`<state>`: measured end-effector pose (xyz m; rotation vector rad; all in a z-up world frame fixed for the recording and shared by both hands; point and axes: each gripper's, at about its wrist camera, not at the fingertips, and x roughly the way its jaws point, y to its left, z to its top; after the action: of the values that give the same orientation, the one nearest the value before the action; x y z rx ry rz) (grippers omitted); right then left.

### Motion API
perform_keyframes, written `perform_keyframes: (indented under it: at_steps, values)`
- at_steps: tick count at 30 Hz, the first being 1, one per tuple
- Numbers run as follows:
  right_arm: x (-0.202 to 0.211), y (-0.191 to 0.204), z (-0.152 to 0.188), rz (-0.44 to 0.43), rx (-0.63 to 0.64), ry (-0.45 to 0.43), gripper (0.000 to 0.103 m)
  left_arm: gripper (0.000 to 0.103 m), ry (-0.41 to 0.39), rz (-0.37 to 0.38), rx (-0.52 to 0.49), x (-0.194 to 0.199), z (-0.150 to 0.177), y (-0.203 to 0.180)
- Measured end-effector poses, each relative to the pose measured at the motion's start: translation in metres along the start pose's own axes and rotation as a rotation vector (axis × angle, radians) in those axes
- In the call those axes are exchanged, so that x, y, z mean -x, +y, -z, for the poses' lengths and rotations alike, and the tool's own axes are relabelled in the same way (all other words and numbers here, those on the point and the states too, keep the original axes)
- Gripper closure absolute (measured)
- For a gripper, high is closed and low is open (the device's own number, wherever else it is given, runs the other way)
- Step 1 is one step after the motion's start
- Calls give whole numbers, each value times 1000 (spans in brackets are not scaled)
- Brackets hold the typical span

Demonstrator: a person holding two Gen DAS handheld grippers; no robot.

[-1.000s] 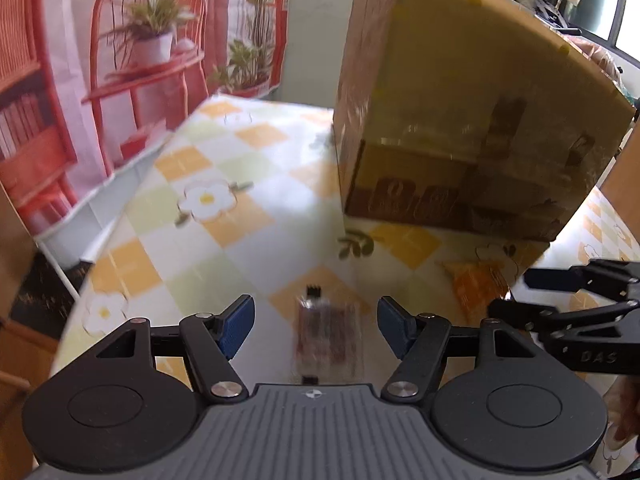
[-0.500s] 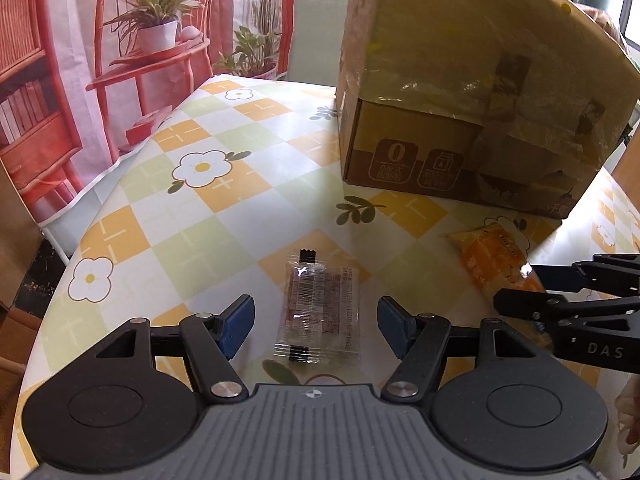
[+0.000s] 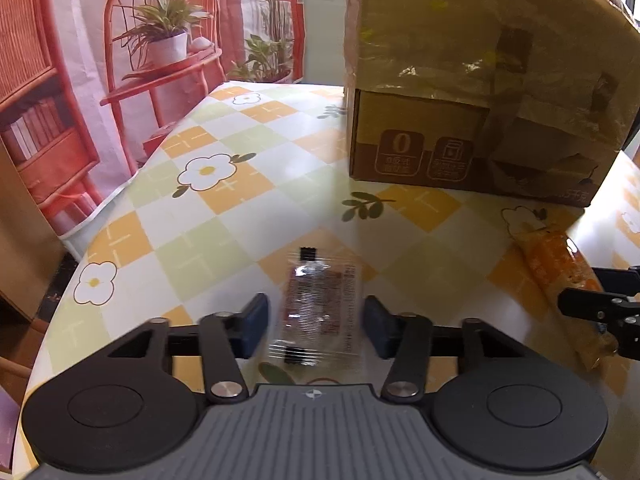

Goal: Organize snacks
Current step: 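Grasp the clear wrapped packet with the left gripper while the right grasps the orange-striped bar, then carry both packets over the box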

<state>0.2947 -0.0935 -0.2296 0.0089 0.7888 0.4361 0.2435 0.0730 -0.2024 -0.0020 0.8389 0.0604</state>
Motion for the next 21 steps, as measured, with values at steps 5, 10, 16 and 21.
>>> perform_keyframes:
  at_steps: [5,10,16,21]
  values:
    - [2,-2,2,-7,-2,-7,60,55,4,-6,-6,1,0,-2]
    - [2,-4,3,-16,-6,-14,60,57,8,14,9,3,2,-5]
    - [2,-4,3,-21,-18,-15,60,57,12,59,23,8,6,-9]
    - [2,-4,2,-21,-24,-11,59,57,4,92,17,13,10,-14]
